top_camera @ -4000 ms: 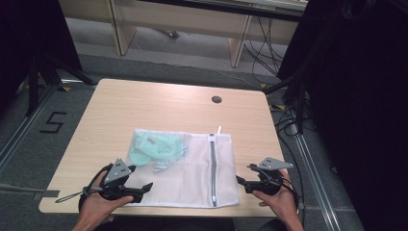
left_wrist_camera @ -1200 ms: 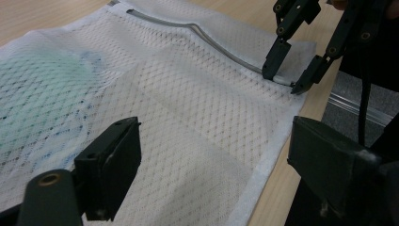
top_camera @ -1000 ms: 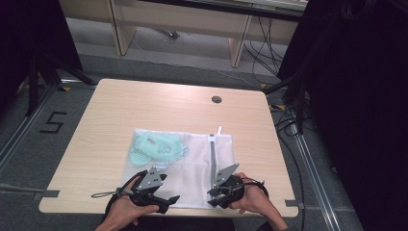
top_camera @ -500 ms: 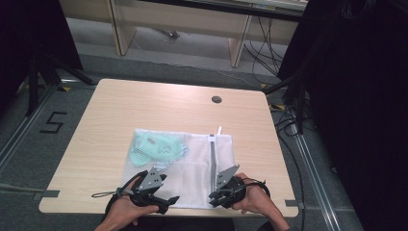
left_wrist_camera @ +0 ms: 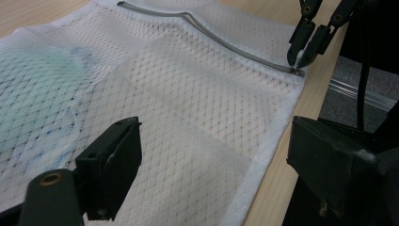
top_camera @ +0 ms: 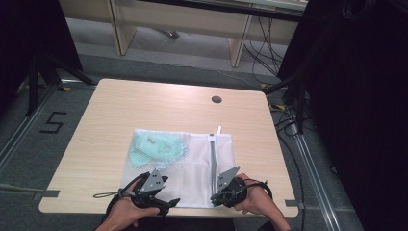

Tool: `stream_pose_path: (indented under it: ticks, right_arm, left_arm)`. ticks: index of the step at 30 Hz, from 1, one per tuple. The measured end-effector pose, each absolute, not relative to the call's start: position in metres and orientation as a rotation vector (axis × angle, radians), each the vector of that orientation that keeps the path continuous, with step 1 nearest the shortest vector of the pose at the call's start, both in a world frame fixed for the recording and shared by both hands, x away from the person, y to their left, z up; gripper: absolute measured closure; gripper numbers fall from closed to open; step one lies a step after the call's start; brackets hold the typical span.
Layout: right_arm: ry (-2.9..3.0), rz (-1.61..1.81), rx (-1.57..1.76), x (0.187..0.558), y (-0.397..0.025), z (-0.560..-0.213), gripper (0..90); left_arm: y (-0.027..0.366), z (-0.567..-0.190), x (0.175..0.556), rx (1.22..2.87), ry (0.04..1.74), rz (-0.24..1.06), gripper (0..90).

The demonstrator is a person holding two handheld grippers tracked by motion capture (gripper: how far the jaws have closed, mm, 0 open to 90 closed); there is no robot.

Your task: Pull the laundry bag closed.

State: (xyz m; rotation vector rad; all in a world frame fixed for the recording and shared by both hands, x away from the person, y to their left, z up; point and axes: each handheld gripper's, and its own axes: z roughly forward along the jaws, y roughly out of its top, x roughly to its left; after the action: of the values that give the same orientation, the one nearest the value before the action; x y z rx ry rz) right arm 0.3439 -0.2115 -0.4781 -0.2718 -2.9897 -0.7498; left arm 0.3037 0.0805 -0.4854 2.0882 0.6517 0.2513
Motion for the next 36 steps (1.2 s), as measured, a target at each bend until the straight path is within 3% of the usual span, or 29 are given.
stream_pose_path:
  ticks: [7, 13, 20, 36]
  right_arm:
    - [-2.990, -0.756, -0.312, 0.342, -0.212, -0.476, 86.1]
    - [-2.986, -0.808, -0.339, 0.343, -0.213, -0.471, 86.1]
    - [-2.974, -0.835, -0.368, 0.344, -0.215, -0.468, 86.1]
    - [-2.967, -0.885, -0.400, 0.345, -0.217, -0.463, 86.1]
  left_arm:
    - [0.069, -0.489, 0.298, 2.067, 0.652, 0.235, 19.8]
    - [0.046, -0.498, 0.296, 2.136, 0.536, 0.223, 26.9]
    - [0.026, -0.505, 0.295, 2.111, 0.469, 0.195, 44.3]
    - [-0.005, -0.516, 0.299, 2.123, 0.405, 0.172, 57.8]
